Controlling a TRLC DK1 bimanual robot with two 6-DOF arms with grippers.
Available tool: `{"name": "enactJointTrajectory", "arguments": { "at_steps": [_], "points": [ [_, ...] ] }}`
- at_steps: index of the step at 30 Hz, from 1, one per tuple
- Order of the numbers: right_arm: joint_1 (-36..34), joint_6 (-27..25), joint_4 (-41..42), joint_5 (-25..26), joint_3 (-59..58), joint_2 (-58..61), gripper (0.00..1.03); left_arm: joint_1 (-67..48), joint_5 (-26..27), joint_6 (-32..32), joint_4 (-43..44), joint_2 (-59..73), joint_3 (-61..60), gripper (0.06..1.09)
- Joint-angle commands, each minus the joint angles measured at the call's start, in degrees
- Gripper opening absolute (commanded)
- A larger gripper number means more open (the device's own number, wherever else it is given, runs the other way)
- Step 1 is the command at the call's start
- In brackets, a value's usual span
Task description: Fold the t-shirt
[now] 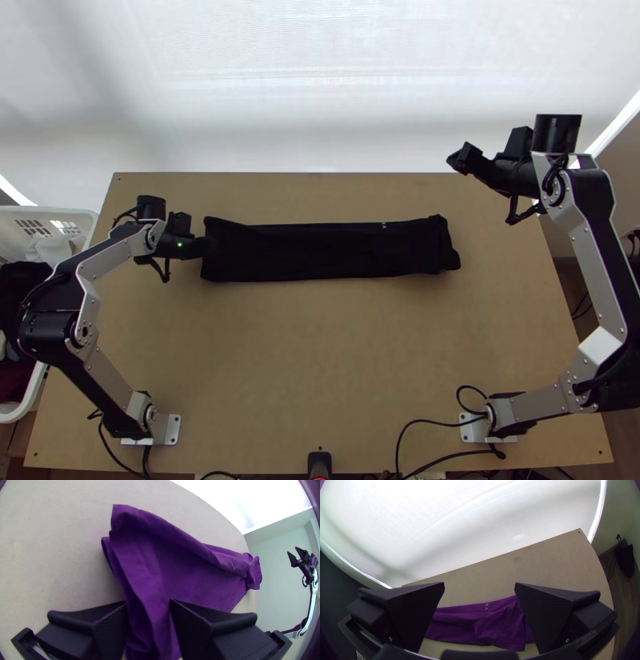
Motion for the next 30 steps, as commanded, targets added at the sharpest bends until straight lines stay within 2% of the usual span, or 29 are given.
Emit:
{"name": "enactJointTrajectory", "arguments": {
  "at_steps": [1,7,14,18,22,30],
  "points": [
    [0.09,1.24,0.75,-0.56,-1.27,-2.15,0.99,0.40,-0.54,-1.20,0.46,0.31,-1.48,0.09],
    [-0.08,1.24,0.75,-0.56,-2.15,-2.67,0.99,6.73,-0.72,1.26,-1.83,-4.17,-1.65,0.10],
    [-0.08,1.24,1.01,-0.56,-3.47,-3.47,0.99,17.45,-0.72,10.58,-8.68,-5.75,0.19,0.10],
    [-0.26,1.15,1.98,-0.56,-4.44,-3.99,0.99,21.58,-0.63,12.60,-14.48,-6.19,4.67,0.10],
    [-0.35,1.24,2.06,-0.56,-5.23,-4.34,0.99,20.00,-0.45,10.84,-21.25,-9.88,8.98,0.10],
    [-0.35,1.24,2.68,-0.56,-5.58,-4.61,0.99,6.12,-0.45,1.70,-24.24,-16.83,14.69,0.10]
  ]
}}
